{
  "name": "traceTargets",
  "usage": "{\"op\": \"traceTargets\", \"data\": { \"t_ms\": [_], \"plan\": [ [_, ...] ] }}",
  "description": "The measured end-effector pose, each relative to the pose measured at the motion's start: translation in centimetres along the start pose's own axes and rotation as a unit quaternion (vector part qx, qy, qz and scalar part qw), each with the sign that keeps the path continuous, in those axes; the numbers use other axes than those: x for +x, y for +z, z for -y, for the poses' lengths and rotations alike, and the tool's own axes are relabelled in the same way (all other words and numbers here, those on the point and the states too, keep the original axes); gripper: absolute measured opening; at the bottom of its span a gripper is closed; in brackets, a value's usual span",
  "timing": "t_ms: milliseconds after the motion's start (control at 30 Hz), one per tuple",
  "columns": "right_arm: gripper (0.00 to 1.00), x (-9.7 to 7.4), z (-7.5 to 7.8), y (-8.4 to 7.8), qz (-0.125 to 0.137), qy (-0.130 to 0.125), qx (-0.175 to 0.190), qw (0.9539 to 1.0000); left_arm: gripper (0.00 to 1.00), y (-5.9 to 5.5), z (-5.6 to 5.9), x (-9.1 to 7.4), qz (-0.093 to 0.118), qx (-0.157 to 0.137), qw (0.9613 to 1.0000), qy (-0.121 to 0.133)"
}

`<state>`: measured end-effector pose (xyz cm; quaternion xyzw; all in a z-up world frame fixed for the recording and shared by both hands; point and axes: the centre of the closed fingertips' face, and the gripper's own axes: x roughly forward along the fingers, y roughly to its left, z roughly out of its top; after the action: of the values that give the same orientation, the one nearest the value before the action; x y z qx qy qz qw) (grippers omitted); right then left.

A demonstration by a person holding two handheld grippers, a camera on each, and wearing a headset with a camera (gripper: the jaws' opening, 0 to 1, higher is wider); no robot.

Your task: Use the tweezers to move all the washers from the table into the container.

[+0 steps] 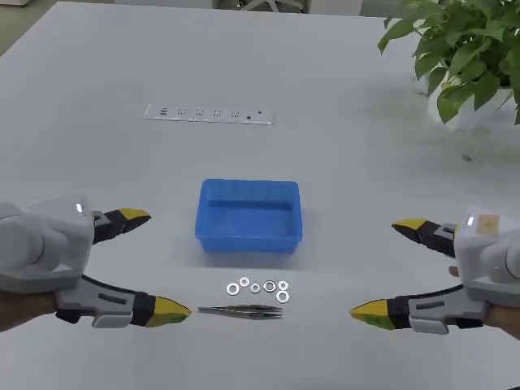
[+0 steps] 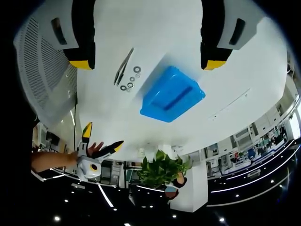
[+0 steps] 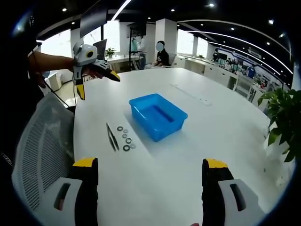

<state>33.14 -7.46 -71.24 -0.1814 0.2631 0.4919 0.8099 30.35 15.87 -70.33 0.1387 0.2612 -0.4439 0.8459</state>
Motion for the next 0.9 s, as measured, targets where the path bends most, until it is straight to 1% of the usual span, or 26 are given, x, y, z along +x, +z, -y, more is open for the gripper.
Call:
{"op": "traceTargets", "data": {
  "t_ms": [567, 767, 900],
  "plan": [
    [0.91, 0.01, -0.02, 0.08, -0.002, -0.001, -0.005, 1.0, 0.97, -0.17, -0.07, -0.05, -0.002, 0.011, 0.9999, 0.001],
    [0.91, 0.13, -0.09, 0.03, -0.005, 0.001, -0.011, 0.9999, 0.95, -0.16, 0.11, 0.01, -0.002, 0.017, 0.9998, -0.002],
    [0.9, 0.37, -0.17, -0.17, -0.011, 0.004, -0.017, 0.9998, 0.93, -0.35, 0.38, 0.29, -0.007, 0.023, 0.9997, -0.008]
  ]
}}
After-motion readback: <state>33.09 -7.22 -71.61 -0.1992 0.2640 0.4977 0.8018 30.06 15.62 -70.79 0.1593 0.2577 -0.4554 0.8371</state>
